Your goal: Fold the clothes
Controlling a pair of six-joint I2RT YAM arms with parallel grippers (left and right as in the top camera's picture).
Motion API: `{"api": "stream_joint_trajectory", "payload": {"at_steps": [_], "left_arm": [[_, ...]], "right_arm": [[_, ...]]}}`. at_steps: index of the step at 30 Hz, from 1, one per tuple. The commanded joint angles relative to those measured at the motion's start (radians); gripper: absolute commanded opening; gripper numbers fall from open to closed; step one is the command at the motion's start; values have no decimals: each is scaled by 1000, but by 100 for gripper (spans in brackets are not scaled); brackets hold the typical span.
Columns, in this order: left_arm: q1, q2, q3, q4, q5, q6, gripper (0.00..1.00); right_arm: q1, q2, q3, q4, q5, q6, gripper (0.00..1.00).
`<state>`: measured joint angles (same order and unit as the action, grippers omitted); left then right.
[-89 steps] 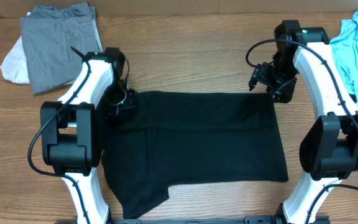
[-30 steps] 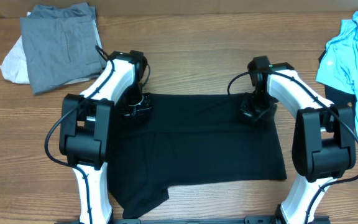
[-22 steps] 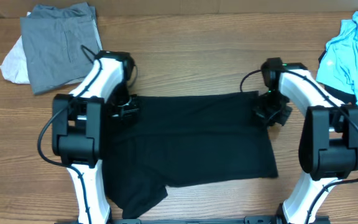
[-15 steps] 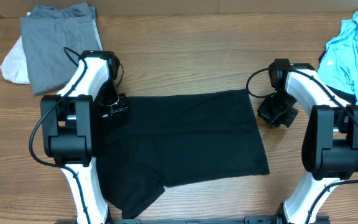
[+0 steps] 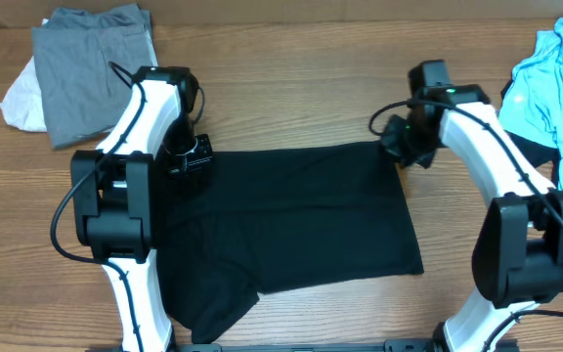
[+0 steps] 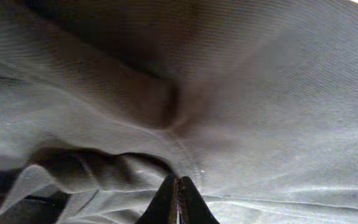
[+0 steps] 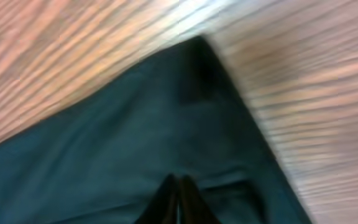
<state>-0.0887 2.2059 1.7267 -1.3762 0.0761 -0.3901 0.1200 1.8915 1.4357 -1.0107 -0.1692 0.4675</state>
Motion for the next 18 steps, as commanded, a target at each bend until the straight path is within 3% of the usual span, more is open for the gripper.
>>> {"api": "stream_joint_trajectory", "payload": {"at_steps": [1,5,8,13,18], "left_arm": [[-6,-31,19,0,14,9,6],[-6,-31,19,0,22,8,8],[-6,-31,19,0,22,9,29],[-6,-31,19,2,23,9,38],[-6,-31,19,3,29,9,65]], "right_arm": [[35,26,-18,24,-50,-22,4],[42,77,-18,36,-49,-19,4],[42,119,-18,37,-43,2,4],[42,160,-18,40,15,27,4],[42,198,-18,69,28,30,4]]}}
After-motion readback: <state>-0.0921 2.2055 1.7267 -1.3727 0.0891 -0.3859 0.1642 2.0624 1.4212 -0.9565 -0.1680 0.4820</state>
